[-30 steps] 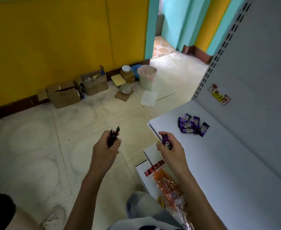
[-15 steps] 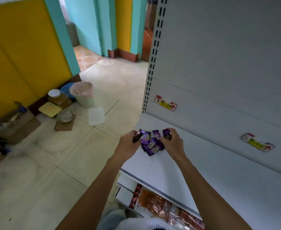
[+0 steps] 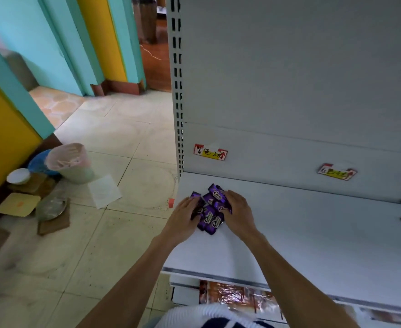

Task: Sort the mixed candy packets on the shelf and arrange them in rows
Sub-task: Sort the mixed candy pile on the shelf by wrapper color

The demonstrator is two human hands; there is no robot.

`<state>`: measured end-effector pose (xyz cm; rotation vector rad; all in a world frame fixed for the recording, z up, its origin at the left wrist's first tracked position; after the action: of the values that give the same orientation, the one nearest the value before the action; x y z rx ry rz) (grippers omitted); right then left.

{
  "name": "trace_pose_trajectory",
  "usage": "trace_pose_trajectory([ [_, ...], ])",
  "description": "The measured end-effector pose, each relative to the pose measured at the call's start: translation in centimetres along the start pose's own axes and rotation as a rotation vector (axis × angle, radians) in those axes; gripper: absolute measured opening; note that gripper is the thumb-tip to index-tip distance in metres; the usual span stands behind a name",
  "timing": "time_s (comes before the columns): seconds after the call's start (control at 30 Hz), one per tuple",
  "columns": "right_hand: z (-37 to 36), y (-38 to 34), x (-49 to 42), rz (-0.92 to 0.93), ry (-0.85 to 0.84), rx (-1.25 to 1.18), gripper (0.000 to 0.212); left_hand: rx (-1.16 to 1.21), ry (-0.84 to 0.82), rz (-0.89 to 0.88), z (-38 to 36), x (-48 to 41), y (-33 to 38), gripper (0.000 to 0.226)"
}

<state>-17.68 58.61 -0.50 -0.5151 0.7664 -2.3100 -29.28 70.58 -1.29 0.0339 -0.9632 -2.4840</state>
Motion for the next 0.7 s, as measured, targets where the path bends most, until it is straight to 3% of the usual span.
trace_pose_trajectory([
  [0.13,-1.5,0.8,1.2,0.007,0.011,0.275,0.06,-0.297,-0.038,-0.034,-1.5,0.8,-0.6,0.061],
  [0.27,-1.9,0.8,1.7,-0.023,-0.035,0.288,0.066,-0.361,-0.116,-0.082,-1.8,1.0,0.3,0.062],
  [0.37,-1.2,0.6,2.2,-0.015,0.053,0.191,0.065,-0.259,-0.089,-0.095,-1.3,1.1,0.4,0.064],
  [0.5,0.6,0.3,4.0,-0.018,0.214,-0.067,0.057,-0.027,0.069,-0.074,0.6,2.4,0.6,0.062],
  [0.7,4.2,-1.8,9.7,-0.104,0.437,-0.492,0.033,0.305,0.193,-0.047,3.9,5.7,3.7,0.029],
])
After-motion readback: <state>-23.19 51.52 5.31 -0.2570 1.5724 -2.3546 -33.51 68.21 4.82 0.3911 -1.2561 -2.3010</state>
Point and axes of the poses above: each hand's wrist, its own x-axis away from the middle knuckle, its own z-axis out of the back of the hand, y = z × x, the point moved 3 cm from there along -x, towards the middle knuckle, and after that the axes turned 4 degrees about -x, right-handed, at the moved point
